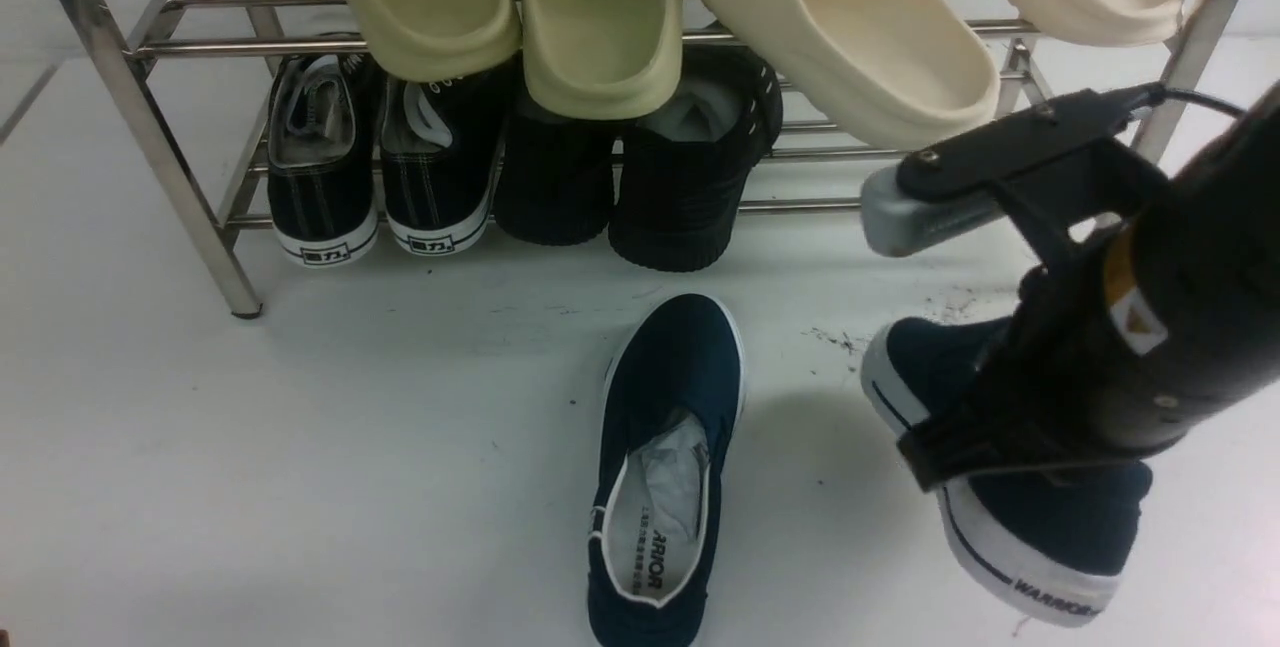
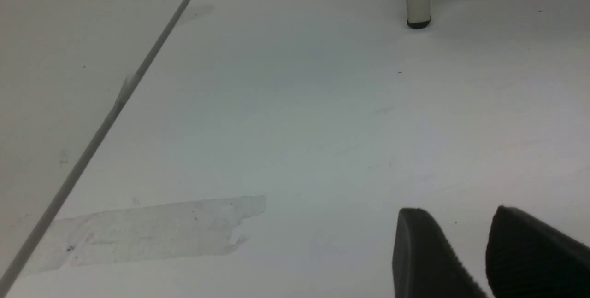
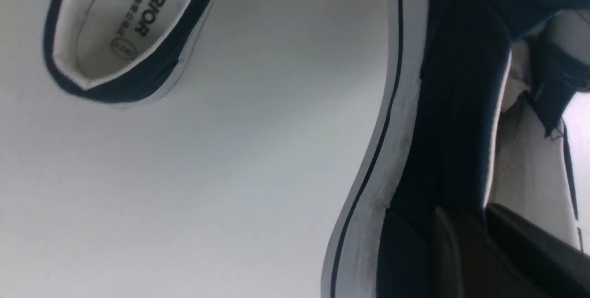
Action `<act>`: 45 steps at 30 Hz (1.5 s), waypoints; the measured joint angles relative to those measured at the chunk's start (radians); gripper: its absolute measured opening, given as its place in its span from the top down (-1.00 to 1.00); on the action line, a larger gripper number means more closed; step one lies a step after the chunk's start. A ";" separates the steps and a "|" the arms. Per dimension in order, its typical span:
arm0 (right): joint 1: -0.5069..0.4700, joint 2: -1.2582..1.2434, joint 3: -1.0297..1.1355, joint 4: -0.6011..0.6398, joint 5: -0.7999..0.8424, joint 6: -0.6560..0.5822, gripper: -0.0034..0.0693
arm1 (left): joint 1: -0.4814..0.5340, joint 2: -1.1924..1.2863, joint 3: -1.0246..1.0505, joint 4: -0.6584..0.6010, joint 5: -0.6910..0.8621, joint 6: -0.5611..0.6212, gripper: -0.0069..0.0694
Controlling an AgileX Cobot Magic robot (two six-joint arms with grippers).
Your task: Take the shoes off the shelf with your hand on the white table.
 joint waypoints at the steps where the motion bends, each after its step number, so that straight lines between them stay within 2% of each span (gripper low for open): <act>1: 0.013 0.014 0.000 -0.032 -0.010 0.033 0.79 | 0.000 0.000 0.000 0.000 0.000 0.000 0.19; 6: 0.034 0.080 0.000 -0.102 -0.096 0.121 0.79 | 0.000 0.000 0.000 0.000 0.000 0.000 0.19; 14: 0.039 0.197 0.000 -0.101 -0.235 0.128 0.79 | 0.000 0.000 0.000 0.000 0.000 0.000 0.19; 27: 0.050 0.371 -0.002 -0.049 -0.353 0.179 0.79 | 0.000 0.000 0.000 0.000 0.000 0.000 0.19; 32: 0.050 0.405 -0.003 -0.018 -0.360 0.185 0.73 | 0.000 0.000 0.000 0.000 0.000 0.000 0.19; 35: 0.049 0.416 -0.004 0.011 -0.360 0.181 0.61 | 0.000 0.000 0.000 0.000 0.000 0.000 0.19; 40: 0.045 0.419 -0.005 0.063 -0.355 0.131 -0.03 | 0.000 0.000 0.000 0.000 0.000 0.000 0.19; 45: 0.041 0.418 -0.029 0.087 -0.277 0.099 -0.65 | 0.000 0.000 0.000 0.000 0.000 0.000 0.19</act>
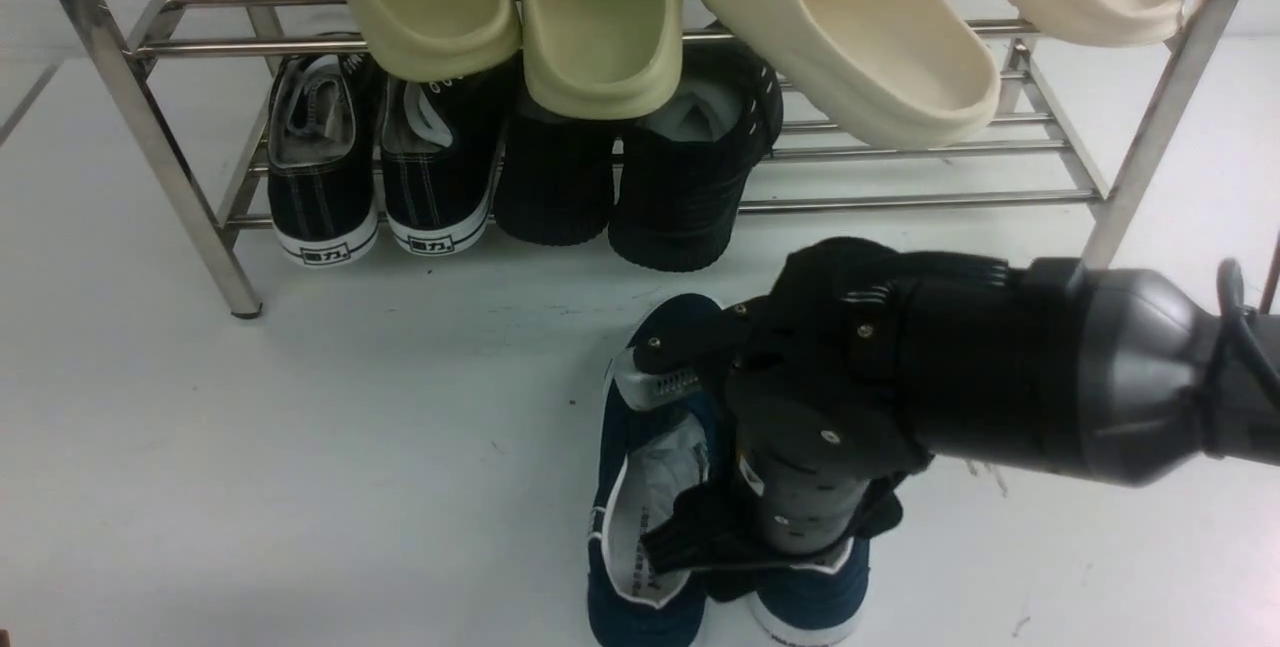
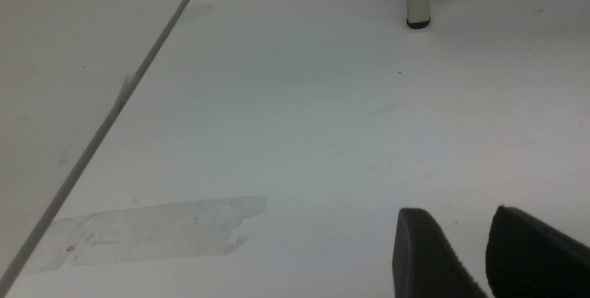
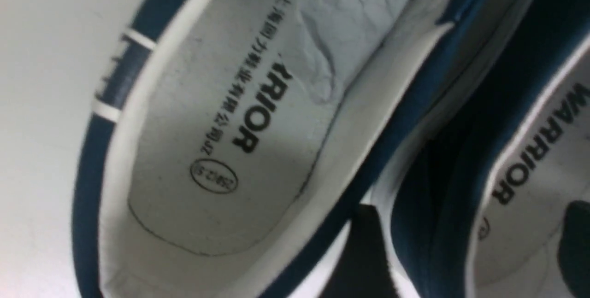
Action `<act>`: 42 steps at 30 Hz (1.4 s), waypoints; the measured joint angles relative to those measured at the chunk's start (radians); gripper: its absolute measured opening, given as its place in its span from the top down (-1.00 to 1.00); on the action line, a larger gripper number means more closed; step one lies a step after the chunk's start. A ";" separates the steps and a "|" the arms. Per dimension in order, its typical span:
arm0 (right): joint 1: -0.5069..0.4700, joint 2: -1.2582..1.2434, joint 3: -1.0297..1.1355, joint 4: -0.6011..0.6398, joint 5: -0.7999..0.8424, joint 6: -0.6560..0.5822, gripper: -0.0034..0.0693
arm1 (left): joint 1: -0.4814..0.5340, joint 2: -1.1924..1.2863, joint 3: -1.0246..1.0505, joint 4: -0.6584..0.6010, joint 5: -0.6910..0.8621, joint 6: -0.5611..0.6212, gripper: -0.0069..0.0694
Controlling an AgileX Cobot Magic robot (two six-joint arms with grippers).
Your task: Take the shoes off the shelf with your hand on the white table.
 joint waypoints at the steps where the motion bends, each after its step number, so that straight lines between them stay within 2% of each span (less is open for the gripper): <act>1: 0.000 -0.001 -0.011 0.006 0.019 -0.011 -0.71 | 0.000 0.000 0.000 0.000 0.000 0.000 0.19; 4: 0.000 -0.014 -0.058 0.017 0.098 -0.045 -0.82 | 0.000 0.000 0.000 0.000 0.000 0.000 0.19; 8: -0.001 -0.046 -0.128 0.023 0.200 -0.094 -0.78 | 0.000 0.000 0.000 0.000 0.000 0.000 0.19; 17: -0.001 -0.182 -0.230 0.022 0.266 -0.189 -0.34 | 0.000 0.000 0.000 0.000 0.000 0.000 0.19; 24: -0.001 -0.291 -0.230 0.022 0.281 -0.219 -0.10 | 0.000 0.000 0.000 0.000 0.000 0.000 0.19; 29: -0.001 -0.414 -0.230 0.026 0.287 -0.270 0.31 | 0.000 0.000 0.000 0.000 0.000 0.000 0.19; 31: -0.001 -0.477 -0.230 0.026 0.290 -0.299 0.54 | 0.000 0.000 0.000 0.000 0.000 0.000 0.19; 32: -0.001 -0.477 -0.230 0.026 0.290 -0.299 0.54 | 0.000 0.000 0.000 0.000 0.000 0.000 0.19; 33: -0.001 -0.527 -0.230 0.026 0.290 -0.315 0.70 | 0.000 0.000 0.000 0.000 0.000 0.000 0.19; 35: -0.001 -0.602 -0.224 0.026 0.291 -0.333 0.90 | 0.000 0.000 0.000 0.000 0.000 0.000 0.19; 39: -0.001 -0.753 -0.126 0.014 0.283 -0.352 0.95 | 0.000 0.000 0.000 0.000 0.000 0.000 0.19; 42: -0.001 -0.875 0.041 -0.008 0.159 -0.354 0.95 | 0.000 0.000 0.000 0.000 0.000 0.000 0.19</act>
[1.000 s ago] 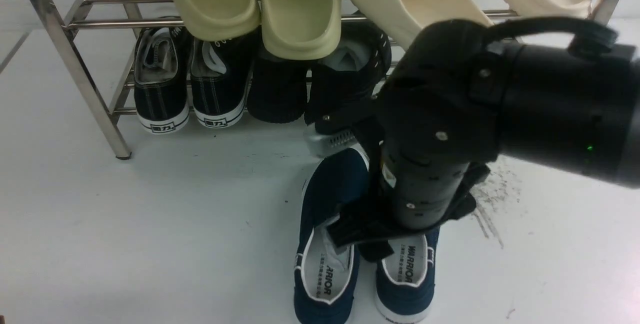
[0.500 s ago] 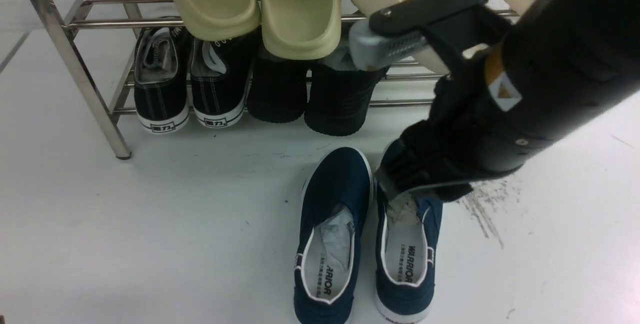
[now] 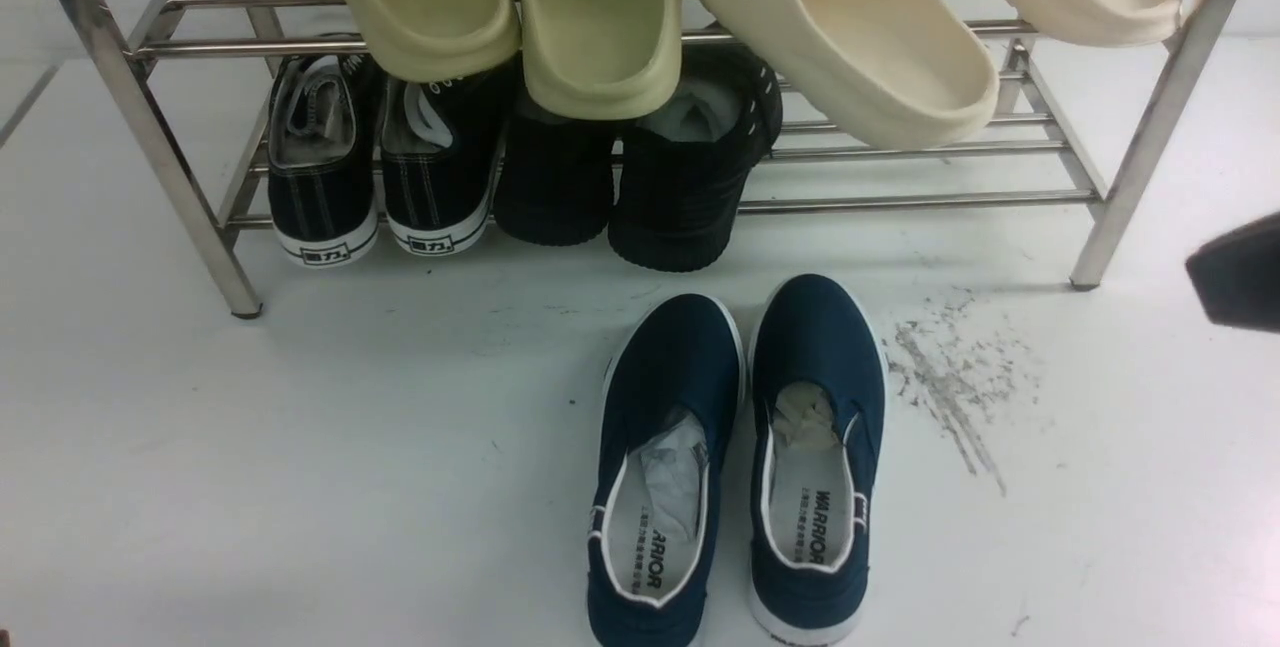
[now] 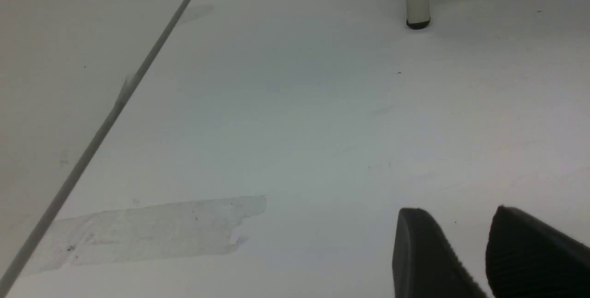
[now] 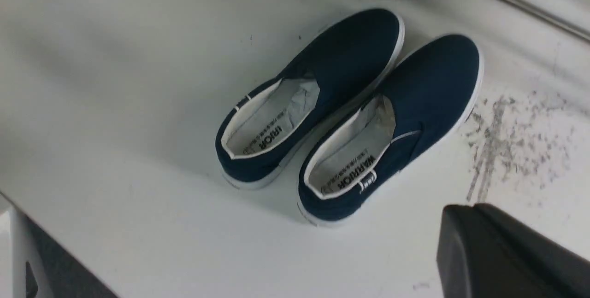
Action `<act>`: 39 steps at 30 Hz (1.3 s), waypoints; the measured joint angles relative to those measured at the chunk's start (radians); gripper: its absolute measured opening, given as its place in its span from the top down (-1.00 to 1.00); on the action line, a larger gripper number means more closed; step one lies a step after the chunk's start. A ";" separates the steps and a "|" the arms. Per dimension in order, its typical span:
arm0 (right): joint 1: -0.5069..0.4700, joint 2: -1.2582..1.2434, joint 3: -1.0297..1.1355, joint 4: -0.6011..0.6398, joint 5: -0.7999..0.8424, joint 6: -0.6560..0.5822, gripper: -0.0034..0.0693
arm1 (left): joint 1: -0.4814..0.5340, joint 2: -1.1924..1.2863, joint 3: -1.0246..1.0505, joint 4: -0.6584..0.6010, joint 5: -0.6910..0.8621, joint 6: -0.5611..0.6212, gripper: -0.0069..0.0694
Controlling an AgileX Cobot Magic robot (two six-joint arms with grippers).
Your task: Take the shoes off the shelf with your hand on the white table.
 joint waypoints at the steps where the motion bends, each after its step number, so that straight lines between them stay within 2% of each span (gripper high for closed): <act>1: 0.000 -0.039 0.067 -0.008 -0.078 0.000 0.95 | 0.000 0.000 0.000 0.000 0.000 0.000 0.19; 3: 0.000 -0.087 0.158 -0.022 -0.198 0.000 0.95 | 0.000 0.000 0.000 0.000 0.000 0.000 0.19; 5: 0.000 -0.146 0.313 -0.031 -0.436 0.000 0.95 | 0.000 0.000 0.000 0.000 0.000 0.000 0.19; 12: 0.000 -0.167 0.470 -0.038 -0.679 0.001 0.95 | 0.000 0.000 0.000 0.000 0.000 0.000 0.19; 35: 0.000 -0.168 0.517 -0.035 -0.712 -0.003 0.91 | 0.000 0.000 0.000 0.000 0.000 0.000 0.19; 37: 0.000 -0.168 0.518 -0.013 -0.712 -0.035 0.91 | 0.000 0.000 0.000 0.000 0.000 0.000 0.19; 39: -0.015 -0.176 0.537 0.037 -0.724 -0.126 0.91 | 0.000 0.000 0.000 0.000 0.000 0.000 0.19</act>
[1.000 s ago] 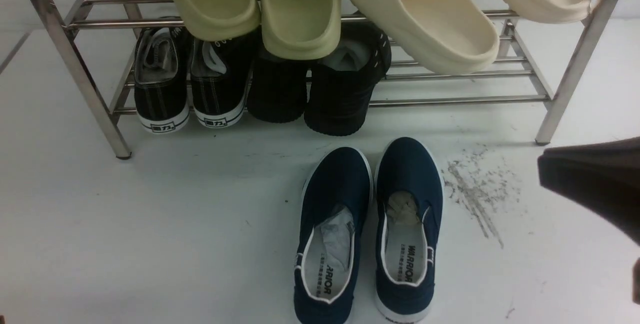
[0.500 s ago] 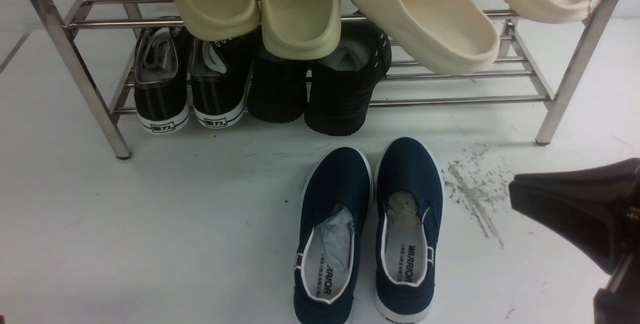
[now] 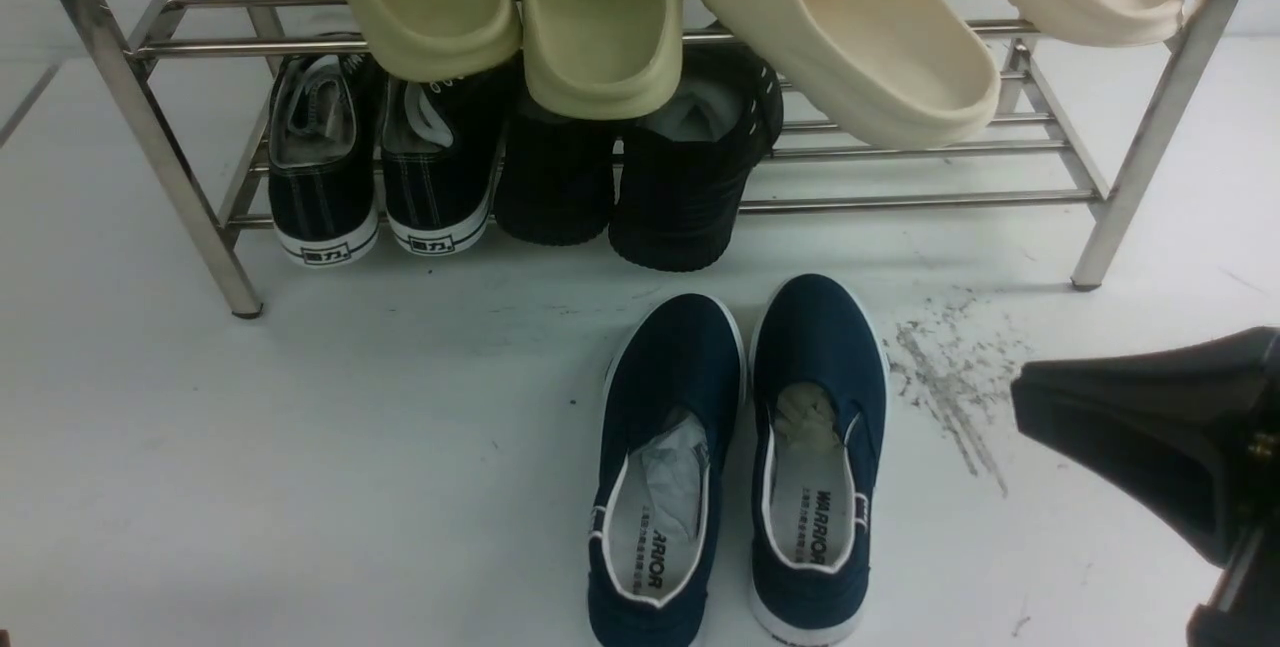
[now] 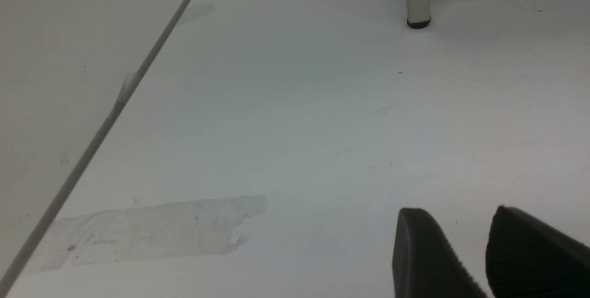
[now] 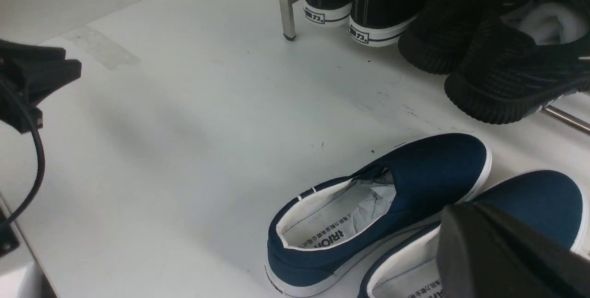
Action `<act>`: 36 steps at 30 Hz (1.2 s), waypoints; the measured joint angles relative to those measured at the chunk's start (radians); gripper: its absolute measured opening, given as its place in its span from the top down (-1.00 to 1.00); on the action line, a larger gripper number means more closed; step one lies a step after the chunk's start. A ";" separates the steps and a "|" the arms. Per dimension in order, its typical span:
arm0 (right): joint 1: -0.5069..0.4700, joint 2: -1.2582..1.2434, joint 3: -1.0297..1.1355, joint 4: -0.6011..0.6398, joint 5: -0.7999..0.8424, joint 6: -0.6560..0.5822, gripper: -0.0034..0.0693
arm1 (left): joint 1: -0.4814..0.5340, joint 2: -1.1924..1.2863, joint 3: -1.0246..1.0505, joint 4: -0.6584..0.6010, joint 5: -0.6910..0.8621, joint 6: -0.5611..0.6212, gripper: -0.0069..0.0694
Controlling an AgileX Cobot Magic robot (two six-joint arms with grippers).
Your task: Take the shoes off the shelf with your hand on the white table.
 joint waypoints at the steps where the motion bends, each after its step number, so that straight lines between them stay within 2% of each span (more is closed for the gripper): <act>1: -0.021 -0.011 0.022 0.035 -0.007 -0.060 0.90 | 0.000 0.000 0.000 0.000 0.000 0.000 0.19; 4: -0.127 -0.086 0.115 0.146 -0.052 -0.205 0.90 | 0.000 0.000 0.000 0.000 0.000 0.000 0.19; 7: -0.260 -0.187 0.228 0.217 -0.087 -0.265 0.90 | 0.000 0.000 0.000 0.000 0.000 0.000 0.19; 17: -0.719 -0.665 0.614 0.209 -0.094 -0.288 0.87 | 0.000 0.000 0.000 0.000 0.000 0.000 0.19; 22: -0.832 -0.763 0.692 0.210 -0.084 -0.288 0.87 | 0.000 0.000 0.000 0.000 0.000 0.000 0.19; 26: -0.881 -0.769 0.716 0.213 -0.063 -0.288 0.86 | 0.000 0.000 0.000 0.000 0.000 0.000 0.19; 36: -0.891 -0.770 0.721 0.202 -0.014 -0.288 0.83 | 0.000 0.000 0.000 0.000 0.000 0.000 0.19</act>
